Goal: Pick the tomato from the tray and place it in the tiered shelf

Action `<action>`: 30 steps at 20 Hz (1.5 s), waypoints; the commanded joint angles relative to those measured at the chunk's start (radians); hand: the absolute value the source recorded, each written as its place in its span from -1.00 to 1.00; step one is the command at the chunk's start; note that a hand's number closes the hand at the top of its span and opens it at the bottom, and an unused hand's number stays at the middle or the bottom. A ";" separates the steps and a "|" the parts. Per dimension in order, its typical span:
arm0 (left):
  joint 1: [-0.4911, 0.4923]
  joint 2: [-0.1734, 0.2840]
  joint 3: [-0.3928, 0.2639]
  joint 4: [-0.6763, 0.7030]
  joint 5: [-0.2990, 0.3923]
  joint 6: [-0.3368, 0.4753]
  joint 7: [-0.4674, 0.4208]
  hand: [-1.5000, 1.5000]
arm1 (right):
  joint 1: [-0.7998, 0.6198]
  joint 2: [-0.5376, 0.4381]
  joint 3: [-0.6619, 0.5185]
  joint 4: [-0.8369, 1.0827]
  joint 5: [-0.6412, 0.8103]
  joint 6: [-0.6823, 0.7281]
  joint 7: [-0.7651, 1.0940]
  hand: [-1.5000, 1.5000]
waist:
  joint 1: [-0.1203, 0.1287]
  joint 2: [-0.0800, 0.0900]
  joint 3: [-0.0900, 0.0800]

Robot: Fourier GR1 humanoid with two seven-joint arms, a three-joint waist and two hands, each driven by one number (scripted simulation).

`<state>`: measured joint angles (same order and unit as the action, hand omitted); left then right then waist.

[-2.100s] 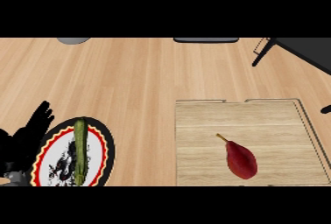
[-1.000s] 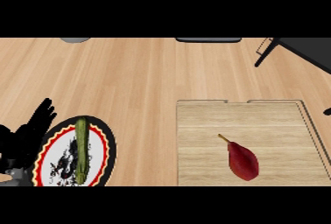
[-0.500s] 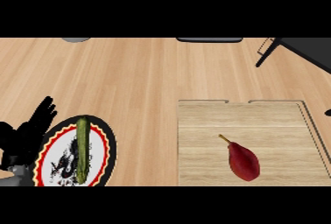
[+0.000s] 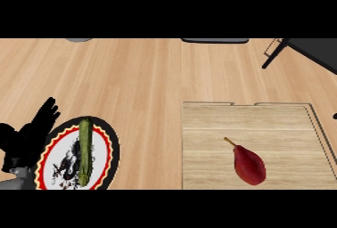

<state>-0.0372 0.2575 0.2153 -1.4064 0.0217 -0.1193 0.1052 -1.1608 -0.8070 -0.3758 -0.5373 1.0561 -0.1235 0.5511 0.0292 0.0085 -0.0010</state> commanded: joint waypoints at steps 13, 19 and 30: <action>0.027 -0.032 -0.012 -0.039 0.001 0.005 0.026 0.00 | -0.057 -0.058 -0.198 0.101 -0.220 -0.093 -0.160 -1.00 | -0.006 -0.004 0.002; 0.021 -0.018 0.000 -0.040 -0.013 0.018 0.036 0.00 | -0.051 -0.072 -0.257 -0.005 -0.330 -0.056 -0.174 -1.00 | -0.031 -0.013 0.001; 0.081 -0.014 0.042 -0.054 0.009 0.019 0.031 0.00 | 0.130 -0.244 -0.365 -0.393 -0.473 0.155 0.006 -1.00 | -0.080 -0.030 0.001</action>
<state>0.0231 0.2585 0.2565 -1.4288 0.0290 -0.1172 0.1137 -1.0984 -0.9697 -0.6846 -0.8204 0.6316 -0.0498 0.4996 -0.0322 -0.0148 -0.0010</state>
